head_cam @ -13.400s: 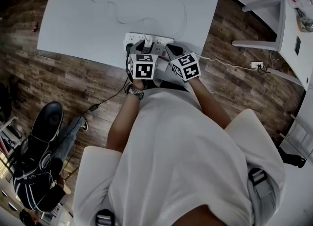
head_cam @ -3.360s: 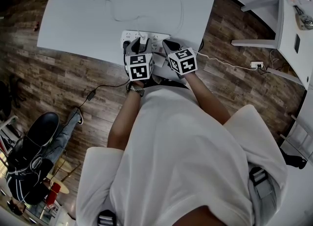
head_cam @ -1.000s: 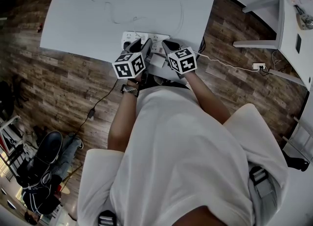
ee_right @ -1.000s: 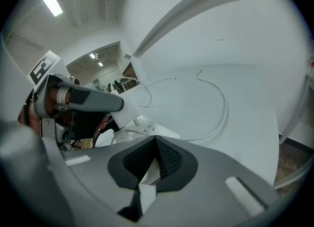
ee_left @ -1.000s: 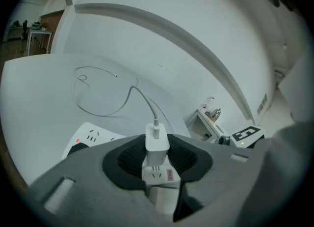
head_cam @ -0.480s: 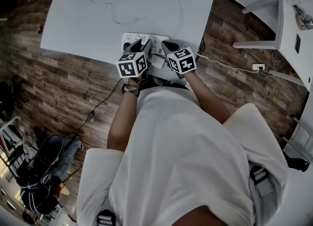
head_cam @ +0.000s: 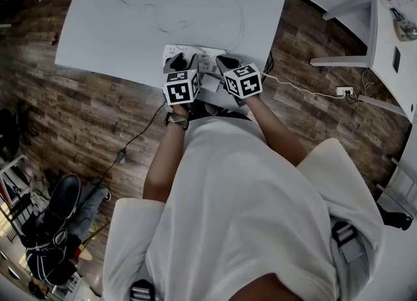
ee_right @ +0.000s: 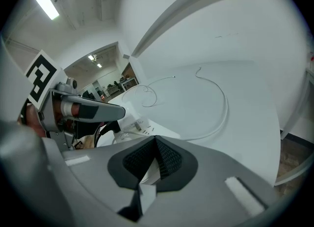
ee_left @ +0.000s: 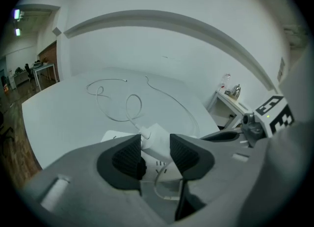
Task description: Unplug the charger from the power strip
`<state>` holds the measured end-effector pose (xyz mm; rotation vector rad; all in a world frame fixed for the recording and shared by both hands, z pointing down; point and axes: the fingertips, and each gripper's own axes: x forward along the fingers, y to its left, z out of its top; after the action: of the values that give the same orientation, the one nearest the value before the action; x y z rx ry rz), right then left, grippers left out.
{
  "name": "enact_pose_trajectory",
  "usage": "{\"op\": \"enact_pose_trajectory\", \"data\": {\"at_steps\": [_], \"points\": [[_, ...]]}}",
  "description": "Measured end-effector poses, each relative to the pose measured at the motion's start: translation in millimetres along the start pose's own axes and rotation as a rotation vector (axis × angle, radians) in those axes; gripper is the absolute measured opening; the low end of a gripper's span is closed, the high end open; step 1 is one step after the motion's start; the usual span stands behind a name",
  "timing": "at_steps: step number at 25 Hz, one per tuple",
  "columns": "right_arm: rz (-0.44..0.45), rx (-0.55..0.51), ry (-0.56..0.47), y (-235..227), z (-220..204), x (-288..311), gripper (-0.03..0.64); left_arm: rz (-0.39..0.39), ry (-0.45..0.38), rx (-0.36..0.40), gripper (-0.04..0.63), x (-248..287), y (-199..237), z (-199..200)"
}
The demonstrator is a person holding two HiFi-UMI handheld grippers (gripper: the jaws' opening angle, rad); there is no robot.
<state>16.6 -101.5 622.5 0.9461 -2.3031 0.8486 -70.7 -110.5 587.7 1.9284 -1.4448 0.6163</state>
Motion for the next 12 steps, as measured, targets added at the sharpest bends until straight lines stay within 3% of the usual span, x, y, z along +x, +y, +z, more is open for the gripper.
{"op": "enact_pose_trajectory", "data": {"at_steps": [7, 12], "points": [[-0.026, 0.005, -0.006, -0.4, 2.7, -0.6, 0.002, 0.044, -0.017, 0.040, 0.181, -6.4, 6.5, 1.2], [-0.034, -0.030, -0.098, 5.2, 29.4, -14.7, 0.002, 0.062, -0.043, 0.097, 0.179, -14.7, 5.7, 8.9]]}}
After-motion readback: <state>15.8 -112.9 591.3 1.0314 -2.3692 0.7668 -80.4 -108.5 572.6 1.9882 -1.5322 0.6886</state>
